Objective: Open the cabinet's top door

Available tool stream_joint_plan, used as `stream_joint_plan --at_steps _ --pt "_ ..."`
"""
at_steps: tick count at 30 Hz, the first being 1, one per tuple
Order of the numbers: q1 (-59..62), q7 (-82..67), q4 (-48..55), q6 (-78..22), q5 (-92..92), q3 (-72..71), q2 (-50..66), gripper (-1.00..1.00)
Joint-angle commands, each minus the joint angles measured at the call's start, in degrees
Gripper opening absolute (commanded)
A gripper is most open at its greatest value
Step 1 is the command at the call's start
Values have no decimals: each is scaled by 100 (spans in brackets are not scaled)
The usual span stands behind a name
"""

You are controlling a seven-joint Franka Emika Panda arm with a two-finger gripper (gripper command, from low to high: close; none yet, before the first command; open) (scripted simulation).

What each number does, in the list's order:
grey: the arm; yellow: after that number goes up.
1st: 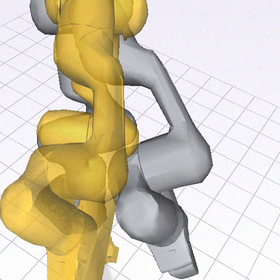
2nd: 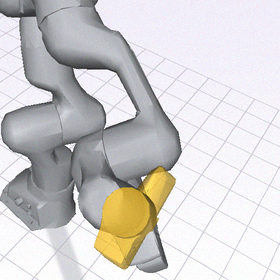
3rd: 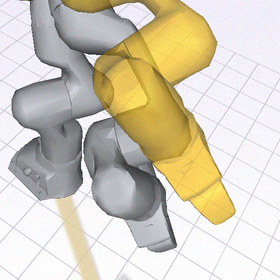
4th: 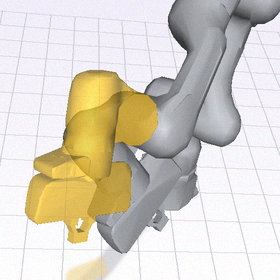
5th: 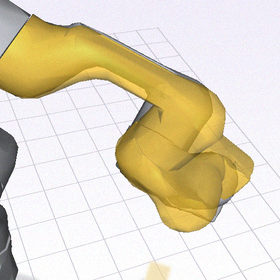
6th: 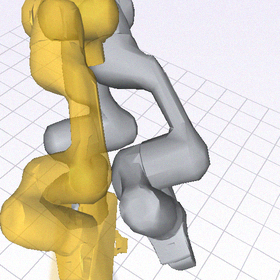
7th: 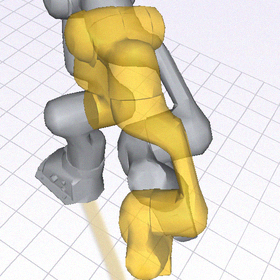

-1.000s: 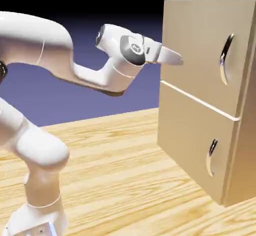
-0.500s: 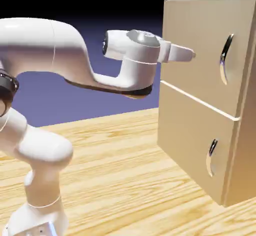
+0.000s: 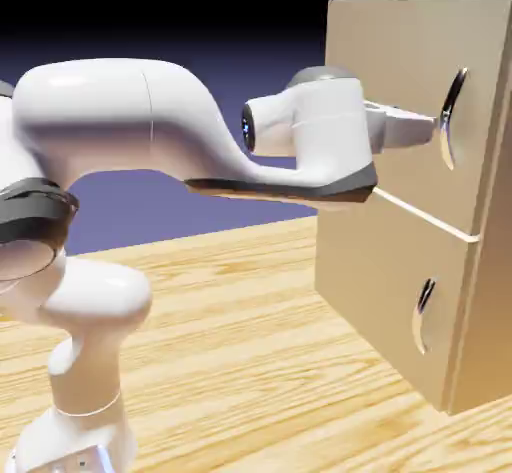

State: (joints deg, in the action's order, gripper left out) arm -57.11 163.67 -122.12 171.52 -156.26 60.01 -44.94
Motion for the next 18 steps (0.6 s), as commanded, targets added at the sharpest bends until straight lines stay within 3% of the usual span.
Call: stream_joint_plan --at_steps 1,8,9,18 --pt "-87 187 60 -4 -241 93 -19 0" --pt "-1268 233 882 -59 -329 958 313 0" --pt "-1268 233 882 -59 -329 958 313 -100" --pt "393 233 -217 -632 289 -348 438 -100"
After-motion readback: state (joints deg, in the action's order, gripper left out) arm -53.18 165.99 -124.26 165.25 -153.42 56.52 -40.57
